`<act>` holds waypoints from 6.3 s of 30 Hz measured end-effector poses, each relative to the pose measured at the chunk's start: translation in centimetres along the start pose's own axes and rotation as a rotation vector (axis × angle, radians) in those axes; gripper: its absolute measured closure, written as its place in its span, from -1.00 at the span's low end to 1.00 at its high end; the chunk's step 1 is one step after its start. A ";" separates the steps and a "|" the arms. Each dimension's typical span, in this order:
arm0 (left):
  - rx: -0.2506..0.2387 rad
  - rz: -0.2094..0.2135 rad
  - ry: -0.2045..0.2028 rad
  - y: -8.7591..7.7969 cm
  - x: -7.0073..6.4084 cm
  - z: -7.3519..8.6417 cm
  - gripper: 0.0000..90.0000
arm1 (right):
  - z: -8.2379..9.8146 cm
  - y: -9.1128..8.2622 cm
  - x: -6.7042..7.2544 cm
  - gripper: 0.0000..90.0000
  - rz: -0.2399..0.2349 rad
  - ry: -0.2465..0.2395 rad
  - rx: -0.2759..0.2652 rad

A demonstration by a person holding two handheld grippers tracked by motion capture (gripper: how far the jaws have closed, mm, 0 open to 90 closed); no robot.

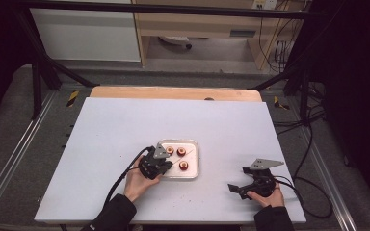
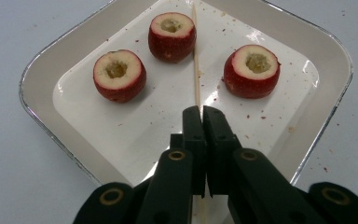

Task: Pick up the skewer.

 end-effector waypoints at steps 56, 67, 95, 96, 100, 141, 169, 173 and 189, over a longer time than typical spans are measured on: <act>-0.070 0.096 0.026 -3.8 -4.3 -2.2 0.97 | -2.5 0.2 3.1 -0.96 0.069 -0.216 0.013; -0.015 0.126 0.071 -2.6 -5.9 -3.0 0.97 | -4.1 0.3 5.4 -0.92 0.101 -0.376 0.025; 0.065 0.178 0.158 0.0 -8.9 -5.3 0.97 | -5.1 1.8 7.8 -0.40 0.174 -0.858 0.069; 0.067 0.181 0.158 0.1 -9.1 -5.5 0.97 | -5.1 1.9 7.8 -0.35 0.174 -0.872 0.069; 0.063 0.186 0.156 0.2 -9.3 -5.7 0.98 | -5.1 2.0 7.7 -0.18 0.171 -0.930 0.066; 0.111 0.205 0.198 1.0 -10.2 -6.2 0.97 | -4.1 2.2 7.5 0.98 0.193 -1.315 0.122; 0.438 0.205 0.159 1.6 -8.7 -6.1 0.85 | -5.6 2.6 8.4 0.98 0.292 -1.506 0.183; 0.448 0.203 0.153 1.9 -8.9 -6.0 0.95 | -5.5 2.7 8.4 0.98 0.292 -1.513 0.194; 0.403 0.151 0.150 1.7 -8.9 -5.2 0.97 | -6.0 2.2 8.4 0.74 0.281 -1.374 0.109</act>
Point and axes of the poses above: each handheld gripper's, and its own axes: y roughly forward along the jaws, z roughly out of its underside, x roughly to its left, the point moved 6 cm from there along y, roughly forward along the jaws, and after that the axes turned 6 degrees about z, right-handed, at the moved point
